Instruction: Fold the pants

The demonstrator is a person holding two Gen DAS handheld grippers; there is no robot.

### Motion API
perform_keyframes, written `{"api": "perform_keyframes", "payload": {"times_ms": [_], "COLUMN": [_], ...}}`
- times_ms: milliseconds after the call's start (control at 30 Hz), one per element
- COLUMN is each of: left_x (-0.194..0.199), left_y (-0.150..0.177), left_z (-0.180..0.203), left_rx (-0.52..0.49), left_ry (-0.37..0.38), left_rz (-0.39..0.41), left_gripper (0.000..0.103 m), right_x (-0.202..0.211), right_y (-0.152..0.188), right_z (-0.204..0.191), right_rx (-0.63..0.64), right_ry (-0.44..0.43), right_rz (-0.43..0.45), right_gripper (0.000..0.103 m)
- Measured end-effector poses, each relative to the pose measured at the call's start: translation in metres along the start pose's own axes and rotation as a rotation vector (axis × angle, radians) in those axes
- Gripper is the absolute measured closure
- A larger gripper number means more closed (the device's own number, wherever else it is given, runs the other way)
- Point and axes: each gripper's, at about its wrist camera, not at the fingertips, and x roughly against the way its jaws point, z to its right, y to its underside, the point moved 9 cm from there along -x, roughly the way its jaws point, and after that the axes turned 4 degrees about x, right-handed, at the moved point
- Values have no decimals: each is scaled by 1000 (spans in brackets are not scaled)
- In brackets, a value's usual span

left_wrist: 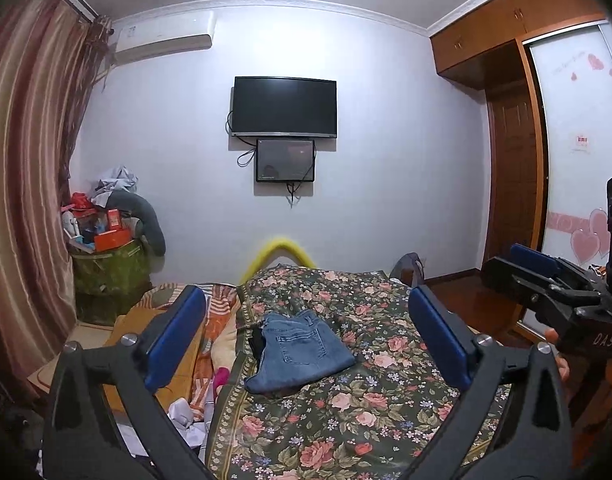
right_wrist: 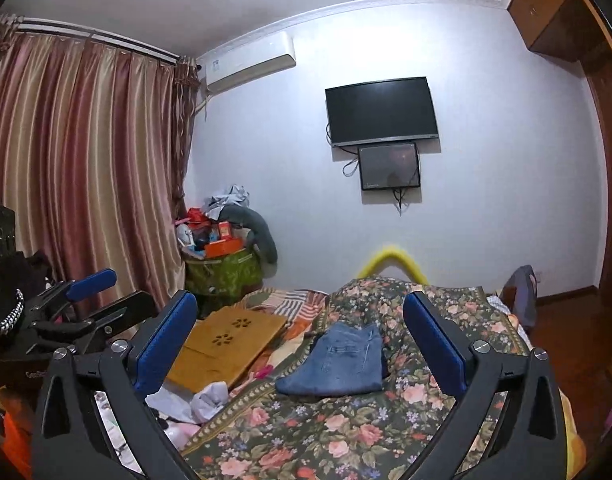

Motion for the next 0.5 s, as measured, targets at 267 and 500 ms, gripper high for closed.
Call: {"api": "perform_keyframes", "payload": {"times_ms": [267, 500], "left_x": [-1, -3], "left_y": [0, 0], "left_z": [0, -1], "left_rx": [1, 4], "left_ry": [3, 10], "left_rz": [0, -4], "left_gripper": [1, 1], "right_x": [4, 4], "right_y": [3, 4], "right_z": [0, 0], "right_rx": [8, 13], "right_ry": [6, 12], "right_rz": [-9, -20], "right_gripper": [0, 0]}}
